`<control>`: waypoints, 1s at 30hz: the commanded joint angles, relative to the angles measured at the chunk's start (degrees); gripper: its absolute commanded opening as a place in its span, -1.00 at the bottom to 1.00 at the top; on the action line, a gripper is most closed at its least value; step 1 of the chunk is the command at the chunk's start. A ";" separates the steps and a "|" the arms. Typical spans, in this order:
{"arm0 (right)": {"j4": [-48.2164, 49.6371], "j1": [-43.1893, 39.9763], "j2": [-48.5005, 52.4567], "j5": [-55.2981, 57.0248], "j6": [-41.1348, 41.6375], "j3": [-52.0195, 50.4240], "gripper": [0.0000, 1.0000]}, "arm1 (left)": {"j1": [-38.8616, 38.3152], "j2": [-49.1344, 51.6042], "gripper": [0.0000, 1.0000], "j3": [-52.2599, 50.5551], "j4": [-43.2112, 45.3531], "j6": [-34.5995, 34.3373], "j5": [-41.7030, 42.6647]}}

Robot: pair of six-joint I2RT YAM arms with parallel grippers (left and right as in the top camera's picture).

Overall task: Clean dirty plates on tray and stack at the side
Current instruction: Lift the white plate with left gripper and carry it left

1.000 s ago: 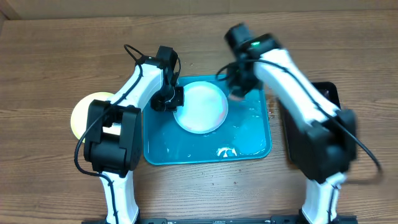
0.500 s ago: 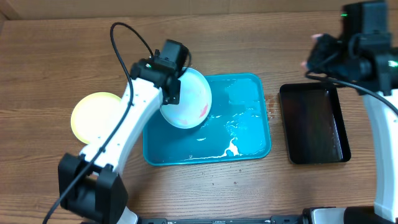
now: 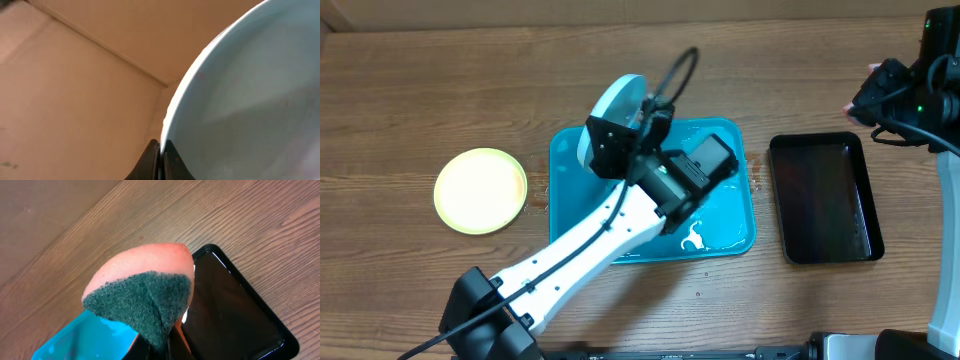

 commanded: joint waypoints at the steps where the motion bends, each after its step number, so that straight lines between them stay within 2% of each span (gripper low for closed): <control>1: 0.24 -0.13 -1.05 0.39 -0.96 0.39 -0.92 | -1.11 -1.46 -0.92 0.42 0.07 1.57 -6.19; 8: 0.15 -0.13 -1.05 0.39 -0.96 0.39 -0.93 | -1.57 -1.46 -0.92 0.42 0.09 2.80 -6.14; 10: 0.13 -0.13 -1.05 0.39 -0.96 0.39 -0.93 | -1.20 -1.46 -0.92 0.42 0.09 1.53 -2.05; 12: 0.15 -0.13 -1.05 0.39 -0.96 0.39 -0.93 | -0.52 -1.46 -0.92 0.42 0.00 1.51 6.08; 18: 0.13 -0.13 -1.05 0.42 -0.98 0.39 -0.92 | 6.62 -1.46 -0.92 0.39 -0.81 0.96 38.82; 21: 0.15 -0.13 -1.05 0.42 -0.96 0.39 -0.92 | 12.24 -1.46 -0.91 0.39 -0.79 1.03 48.04; 24: 0.13 -0.13 -1.01 0.39 -0.96 0.39 -0.92 | 19.96 -1.46 -0.92 0.39 -0.76 1.77 56.43; 30: 0.11 -0.13 -1.01 0.39 -0.96 0.24 -0.92 | 41.24 -1.44 -0.91 0.37 1.44 8.87 79.10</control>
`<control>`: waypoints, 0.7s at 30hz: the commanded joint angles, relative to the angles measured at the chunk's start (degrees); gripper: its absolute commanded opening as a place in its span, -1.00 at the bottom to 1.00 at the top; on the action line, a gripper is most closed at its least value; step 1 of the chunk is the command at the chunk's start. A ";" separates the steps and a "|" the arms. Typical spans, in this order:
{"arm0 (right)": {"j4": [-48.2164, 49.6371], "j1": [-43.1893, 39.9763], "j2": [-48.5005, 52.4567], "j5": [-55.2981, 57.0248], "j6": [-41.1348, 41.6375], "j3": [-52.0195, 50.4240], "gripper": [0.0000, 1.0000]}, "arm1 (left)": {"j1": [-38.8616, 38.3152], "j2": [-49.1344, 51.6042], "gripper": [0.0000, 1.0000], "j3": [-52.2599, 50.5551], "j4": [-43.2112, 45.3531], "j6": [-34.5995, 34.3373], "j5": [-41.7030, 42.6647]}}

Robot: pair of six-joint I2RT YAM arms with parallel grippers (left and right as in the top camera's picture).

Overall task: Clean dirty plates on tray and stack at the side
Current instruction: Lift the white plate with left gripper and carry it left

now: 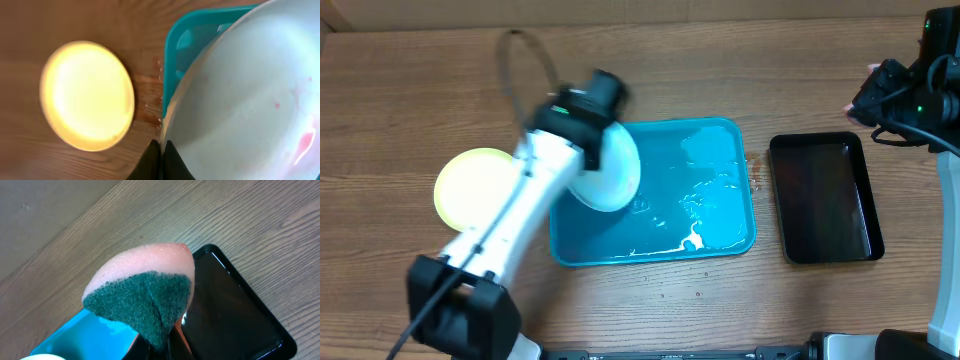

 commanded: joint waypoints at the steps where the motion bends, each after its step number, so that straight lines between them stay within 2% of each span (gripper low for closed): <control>1: 0.15 -0.13 -0.96 0.39 -0.20 0.24 -0.92 | 13.31 -1.38 -0.91 0.28 1.29 4.28 19.93; 5: -0.17 -0.13 -0.68 0.39 -0.20 0.24 -0.93 | 26.75 -1.01 -0.92 0.11 1.97 5.57 25.55; 11: -0.22 -0.13 -0.24 0.42 -0.20 0.22 -0.92 | 41.79 0.96 -0.91 -0.94 1.99 5.51 26.58; 16: -0.50 -0.13 0.24 0.39 -0.17 0.22 -0.92 | 48.85 1.29 -0.91 -6.95 6.54 5.49 26.56; 21: -0.57 -0.13 1.01 0.39 -0.20 0.22 -0.92 | 50.95 1.29 -0.92 -14.53 14.60 4.90 26.51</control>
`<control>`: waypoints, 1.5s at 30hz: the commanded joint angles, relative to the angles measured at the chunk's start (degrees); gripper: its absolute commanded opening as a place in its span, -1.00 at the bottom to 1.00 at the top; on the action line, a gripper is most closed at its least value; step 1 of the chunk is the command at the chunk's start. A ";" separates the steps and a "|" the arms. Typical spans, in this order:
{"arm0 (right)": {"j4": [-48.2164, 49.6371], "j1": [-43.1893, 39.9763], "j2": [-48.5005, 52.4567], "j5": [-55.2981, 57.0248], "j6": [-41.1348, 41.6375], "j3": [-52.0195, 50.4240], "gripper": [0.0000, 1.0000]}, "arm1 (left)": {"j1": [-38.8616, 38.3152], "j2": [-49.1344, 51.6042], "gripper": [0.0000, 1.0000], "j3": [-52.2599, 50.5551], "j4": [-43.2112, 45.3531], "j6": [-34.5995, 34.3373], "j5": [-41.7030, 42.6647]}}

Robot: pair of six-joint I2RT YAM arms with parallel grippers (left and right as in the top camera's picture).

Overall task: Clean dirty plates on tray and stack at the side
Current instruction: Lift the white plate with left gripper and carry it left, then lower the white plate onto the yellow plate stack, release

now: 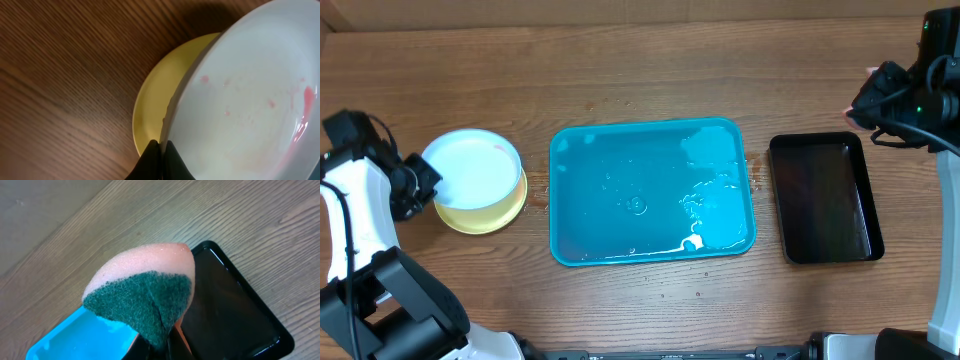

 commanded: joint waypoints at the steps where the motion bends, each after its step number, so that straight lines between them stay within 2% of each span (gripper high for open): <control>1: 0.28 -0.13 0.76 0.39 -0.17 0.22 -0.92 | 0.17 0.50 -0.92 -4.76 3.72 0.66 1.68; 5: 0.07 -0.13 1.22 0.39 -0.17 0.22 -0.92 | -0.28 0.50 -0.82 -8.50 7.02 0.59 1.77; 7: 0.07 -0.13 1.33 0.39 -0.17 0.22 -0.93 | -0.63 0.50 -0.49 -9.05 6.80 0.68 1.75; 13: 0.00 -0.13 1.79 0.44 -0.33 0.22 -0.92 | -1.33 0.48 -0.15 -9.14 4.39 0.92 2.29; 16: -0.59 -0.13 2.47 0.90 -0.92 0.17 -0.92 | -1.36 0.39 0.20 -8.20 3.08 2.67 4.48; 17: -0.92 -0.13 2.86 1.05 -1.70 -0.13 -0.92 | -1.40 0.37 0.25 -7.26 2.10 3.06 5.14; 21: -1.03 -0.13 4.11 1.31 -2.14 -4.17 -0.92 | -2.25 0.37 0.29 -1.79 -2.62 4.52 5.64; 25: 0.85 -0.13 6.71 2.14 -2.47 -12.66 -0.92 | -6.38 -0.42 0.31 5.73 -6.69 7.74 5.66; 28: 7.91 -0.13 8.83 2.14 -8.70 -21.64 -0.92 | -12.35 -0.72 0.38 10.10 -7.21 12.70 5.66; 32: 15.96 -0.13 10.73 2.14 -21.75 -29.90 -0.92 | -18.36 -0.70 0.62 10.95 -5.73 16.85 6.29; 34: 20.24 -0.13 11.30 2.14 -26.97 -34.32 -0.92 | -21.29 -0.70 0.68 10.95 -5.42 18.34 6.25; 39: 28.15 -0.13 11.30 2.14 -34.25 -42.56 -0.88 | -27.28 -0.70 0.77 10.95 -4.90 20.81 6.19; 41: 28.68 -0.13 11.30 2.19 -35.12 -43.32 -0.70 | -29.03 -0.70 0.84 10.95 -4.44 20.81 5.97; 42: 28.70 -0.13 11.30 2.16 -35.10 -43.21 -0.40 | -29.73 -0.70 0.91 10.95 -4.24 20.81 5.97; 43: 28.68 -0.13 11.13 2.16 -35.10 -42.97 0.34 | -30.18 -0.70 0.99 10.95 -4.09 20.81 5.97; 44: 28.61 -0.13 10.88 2.16 -35.06 -42.45 0.76 | -30.67 -0.70 1.00 10.95 -4.00 20.79 5.97; 45: 28.28 -0.13 10.58 2.14 -34.77 -41.77 1.00 | -30.99 -0.70 0.99 10.95 -4.00 20.79 5.97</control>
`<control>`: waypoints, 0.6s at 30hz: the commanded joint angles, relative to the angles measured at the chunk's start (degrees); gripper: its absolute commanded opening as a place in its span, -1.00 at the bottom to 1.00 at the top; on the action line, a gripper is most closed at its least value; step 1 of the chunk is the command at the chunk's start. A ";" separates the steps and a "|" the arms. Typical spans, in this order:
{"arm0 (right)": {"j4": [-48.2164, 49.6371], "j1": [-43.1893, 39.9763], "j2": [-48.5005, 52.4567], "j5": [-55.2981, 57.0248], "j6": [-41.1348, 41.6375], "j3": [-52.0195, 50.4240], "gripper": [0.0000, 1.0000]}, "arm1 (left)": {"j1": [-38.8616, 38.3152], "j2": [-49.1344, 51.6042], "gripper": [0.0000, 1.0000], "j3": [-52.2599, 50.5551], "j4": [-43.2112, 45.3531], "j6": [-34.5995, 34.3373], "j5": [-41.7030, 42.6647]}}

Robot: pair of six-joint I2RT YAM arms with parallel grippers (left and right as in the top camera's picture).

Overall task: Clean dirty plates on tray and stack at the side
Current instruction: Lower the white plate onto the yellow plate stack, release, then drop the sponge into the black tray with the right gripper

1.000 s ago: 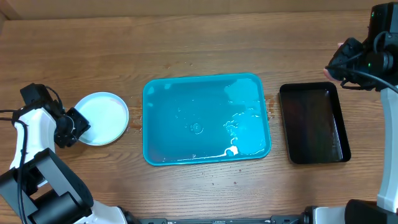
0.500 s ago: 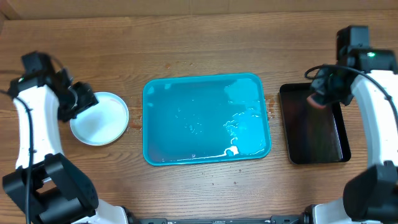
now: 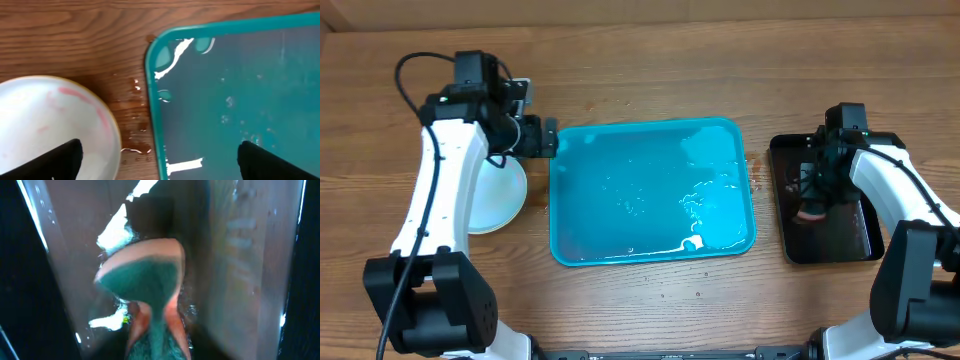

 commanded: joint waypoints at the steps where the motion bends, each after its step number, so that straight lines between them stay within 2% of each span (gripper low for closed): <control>1: -0.46 -0.13 -1.51 0.57 -2.36 2.73 1.00 | -1.29 -0.98 0.99 1.14 0.26 1.55 0.37; 8: -9.92 -0.11 -7.96 0.52 -2.40 17.16 1.00 | -1.44 -0.98 0.99 1.14 0.26 1.55 0.37; 12: -18.58 -0.11 -11.80 -0.81 -2.32 33.14 1.00 | -1.42 -0.98 1.00 1.14 0.28 1.55 0.39; 16: -27.32 -0.11 -14.21 -2.36 2.16 50.93 1.00 | -1.42 -0.98 0.99 1.14 0.28 1.55 0.39; 18: -27.96 -0.11 -15.15 -2.27 2.14 57.37 1.00 | -1.42 -0.98 1.00 1.14 0.28 1.55 0.39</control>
